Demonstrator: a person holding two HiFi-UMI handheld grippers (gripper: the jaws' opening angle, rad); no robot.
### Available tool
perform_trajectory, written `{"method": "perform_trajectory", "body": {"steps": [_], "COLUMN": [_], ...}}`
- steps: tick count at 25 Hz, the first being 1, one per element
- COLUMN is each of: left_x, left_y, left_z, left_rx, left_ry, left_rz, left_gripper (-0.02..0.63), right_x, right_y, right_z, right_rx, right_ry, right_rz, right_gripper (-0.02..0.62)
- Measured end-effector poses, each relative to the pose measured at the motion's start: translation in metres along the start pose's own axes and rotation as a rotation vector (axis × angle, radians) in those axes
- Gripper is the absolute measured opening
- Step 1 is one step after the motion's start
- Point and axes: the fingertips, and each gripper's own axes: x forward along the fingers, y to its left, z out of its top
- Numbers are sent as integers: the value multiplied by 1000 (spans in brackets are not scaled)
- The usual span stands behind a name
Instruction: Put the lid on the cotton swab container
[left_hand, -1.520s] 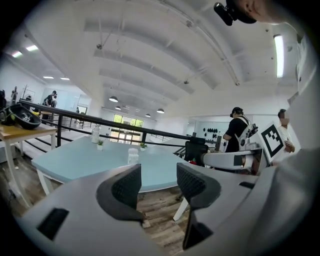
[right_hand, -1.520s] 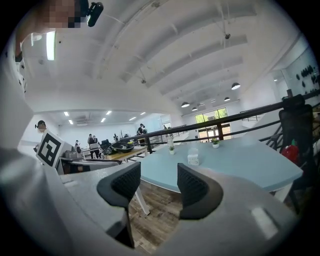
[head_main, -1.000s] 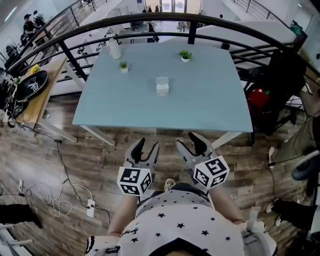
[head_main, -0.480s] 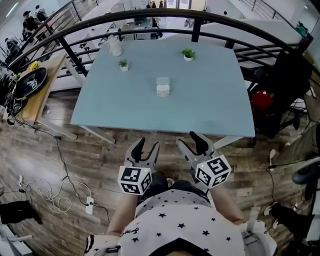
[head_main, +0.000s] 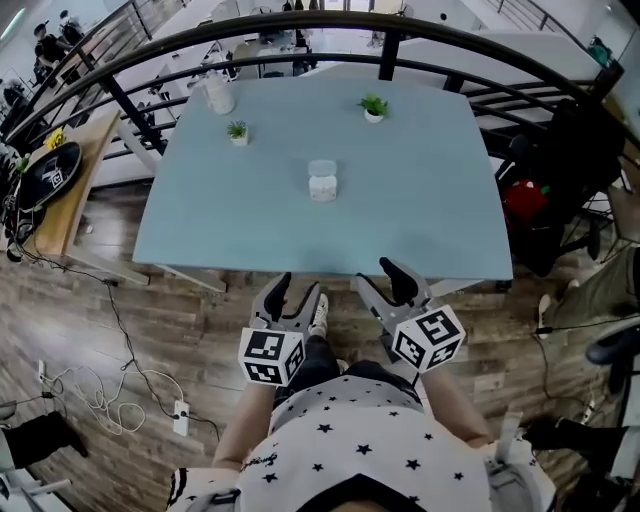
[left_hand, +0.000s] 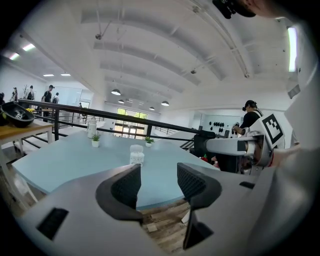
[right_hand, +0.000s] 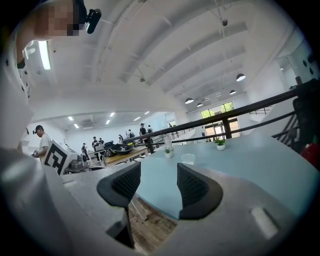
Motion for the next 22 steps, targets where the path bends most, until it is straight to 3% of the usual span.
{"method": "perform_trajectory", "body": {"steps": [22], "left_x": [125], "left_y": [75], "left_z": [37], "left_rx": [60], "left_ry": [77], "left_rz": [-46], "left_gripper": [227], "right_x": [122], "right_y": [-79], "right_z": [52], "right_rx": [39], "right_ry": [11], "right_rz": [-21], "right_gripper": [213]}}
